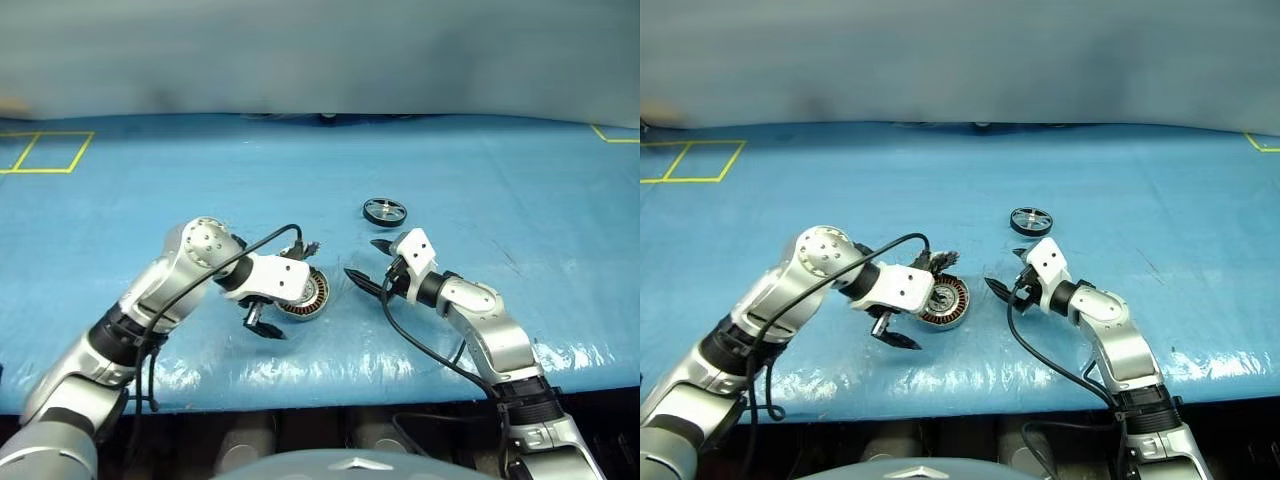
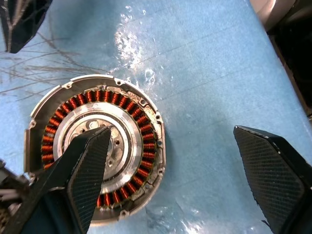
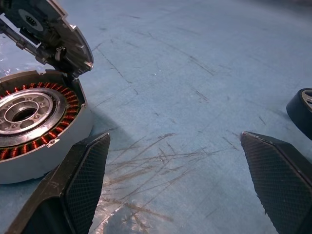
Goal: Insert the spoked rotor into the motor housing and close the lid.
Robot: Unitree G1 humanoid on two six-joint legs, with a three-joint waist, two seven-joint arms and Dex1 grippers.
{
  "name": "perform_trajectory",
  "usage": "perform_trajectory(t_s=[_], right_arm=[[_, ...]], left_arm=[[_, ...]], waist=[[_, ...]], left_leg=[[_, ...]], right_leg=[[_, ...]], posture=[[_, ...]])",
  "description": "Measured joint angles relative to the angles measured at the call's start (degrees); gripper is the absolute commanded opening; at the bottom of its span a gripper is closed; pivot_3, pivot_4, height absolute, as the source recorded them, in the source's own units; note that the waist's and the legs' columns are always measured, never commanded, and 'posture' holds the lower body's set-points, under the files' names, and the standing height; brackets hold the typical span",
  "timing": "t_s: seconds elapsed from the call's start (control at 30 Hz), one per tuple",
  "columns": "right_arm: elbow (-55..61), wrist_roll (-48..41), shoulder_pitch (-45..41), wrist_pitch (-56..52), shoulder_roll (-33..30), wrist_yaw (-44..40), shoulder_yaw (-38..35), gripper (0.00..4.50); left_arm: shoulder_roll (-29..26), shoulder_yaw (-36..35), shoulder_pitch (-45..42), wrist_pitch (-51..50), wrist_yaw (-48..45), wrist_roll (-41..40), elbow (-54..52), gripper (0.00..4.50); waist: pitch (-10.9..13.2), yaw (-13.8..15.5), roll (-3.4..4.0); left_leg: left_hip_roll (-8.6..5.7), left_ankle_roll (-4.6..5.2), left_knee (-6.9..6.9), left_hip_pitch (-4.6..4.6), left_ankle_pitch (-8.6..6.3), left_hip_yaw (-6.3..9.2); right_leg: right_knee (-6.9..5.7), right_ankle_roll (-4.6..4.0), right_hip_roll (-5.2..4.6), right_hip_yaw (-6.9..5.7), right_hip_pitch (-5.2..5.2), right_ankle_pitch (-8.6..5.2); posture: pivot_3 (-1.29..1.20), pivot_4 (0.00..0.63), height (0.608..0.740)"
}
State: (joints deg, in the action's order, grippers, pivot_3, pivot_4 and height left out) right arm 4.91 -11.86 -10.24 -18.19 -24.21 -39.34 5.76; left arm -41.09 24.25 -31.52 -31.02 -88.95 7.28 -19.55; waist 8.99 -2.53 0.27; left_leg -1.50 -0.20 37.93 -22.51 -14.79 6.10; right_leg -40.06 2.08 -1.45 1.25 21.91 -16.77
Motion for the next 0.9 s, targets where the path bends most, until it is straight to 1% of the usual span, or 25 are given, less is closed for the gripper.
perform_trajectory(t_s=[0.17, 0.23, 0.37, 0.47, 0.5, 0.63, 0.77, 0.9], right_arm=[[0.1, -0.1, 0.1, -0.1, 0.0, -0.3, 0.0, 4.5], [0.6, -0.2, 1.0, -0.1, 0.1, 0.8, -0.2, 4.5], [2.0, -0.4, 4.9, -0.1, 0.4, 3.8, -2.8, 4.5], [3.3, -0.8, 7.7, -0.2, 0.3, 4.8, -4.1, 4.5], [4.1, -0.9, 8.7, -0.4, 0.3, 5.0, -4.4, 4.5], [6.7, -1.0, 11.5, -1.4, -0.5, 6.8, -6.9, 4.5], [8.9, -1.0, 13.4, -2.5, -0.5, 8.9, -8.7, 4.5], [9.1, -1.0, 14.6, -4.0, 0.4, 12.2, -10.2, 4.5]], left_arm=[[-2.9, -4.1, 3.6, -1.4, 2.5, -5.2, -3.8, 4.29], [-3.2, -7.5, 6.5, -1.5, 4.2, -8.6, -5.8, 4.29], [-3.0, -17.1, 14.3, -2.3, 7.8, -17.0, -9.6, 4.29], [-1.1, -25.0, 21.3, -3.3, 12.1, -23.1, -10.2, 4.29], [-0.3, -26.7, 24.0, -3.0, 13.9, -23.9, -10.2, 4.29], [4.3, -28.2, 32.0, 1.6, 20.0, -25.0, -9.9, 4.29], [10.5, -27.7, 35.9, 11.4, 26.0, -24.5, -8.6, 4.29], [14.1, -26.2, 39.8, 18.0, 28.5, -24.3, -2.9, 4.29]], waist=[[0.0, 0.4, -0.02], [0.0, 0.4, -0.02], [0.0, 0.4, -0.02], [0.0, 0.4, -0.03], [0.0, 0.4, 0.0], [0.0, 0.9, -0.03], [0.0, 1.5, -0.04], [0.0, 1.4, -0.01]], left_leg=[[-0.02, 0.0, 0.02, 0.0, 0.0, -0.01], [-0.01, 0.01, -0.01, -0.02, -0.01, 0.01], [0.0, 0.01, -0.1, -0.03, -0.01, 0.03], [0.06, 0.0, -0.09, 0.01, 0.0, 0.02], [0.06, 0.0, -0.1, 0.06, 0.0, -0.02], [0.03, -0.02, -0.05, 0.05, 0.01, 0.03], [0.04, -0.05, -0.05, 0.12, 0.02, 0.02], [0.06, -0.06, -0.11, 0.21, 0.03, -0.03]], right_leg=[[0.02, 0.0, -0.03, 0.01, -0.02, 0.0], [0.04, 0.0, -0.04, 0.0, -0.01, 0.0], [0.12, 0.0, -0.13, 0.06, 0.0, 0.0], [0.11, -0.01, -0.23, 0.14, -0.01, 0.0], [0.1, -0.01, -0.27, 0.17, -0.02, 0.0], [0.12, -0.01, -0.31, 0.17, -0.09, 0.01], [0.15, -0.01, -0.36, 0.18, -0.15, 0.02], [0.14, -0.04, -0.32, 0.22, -0.18, 0.04]], posture=[[0.0, 0.15, 0.74], [0.0, 0.15, 0.74], [0.0, 0.15, 0.74], [0.0, 0.15, 0.74], [0.0, 0.15, 0.74], [0.0, 0.15, 0.74], [0.0, 0.15, 0.74], [0.0, 0.15, 0.74]])
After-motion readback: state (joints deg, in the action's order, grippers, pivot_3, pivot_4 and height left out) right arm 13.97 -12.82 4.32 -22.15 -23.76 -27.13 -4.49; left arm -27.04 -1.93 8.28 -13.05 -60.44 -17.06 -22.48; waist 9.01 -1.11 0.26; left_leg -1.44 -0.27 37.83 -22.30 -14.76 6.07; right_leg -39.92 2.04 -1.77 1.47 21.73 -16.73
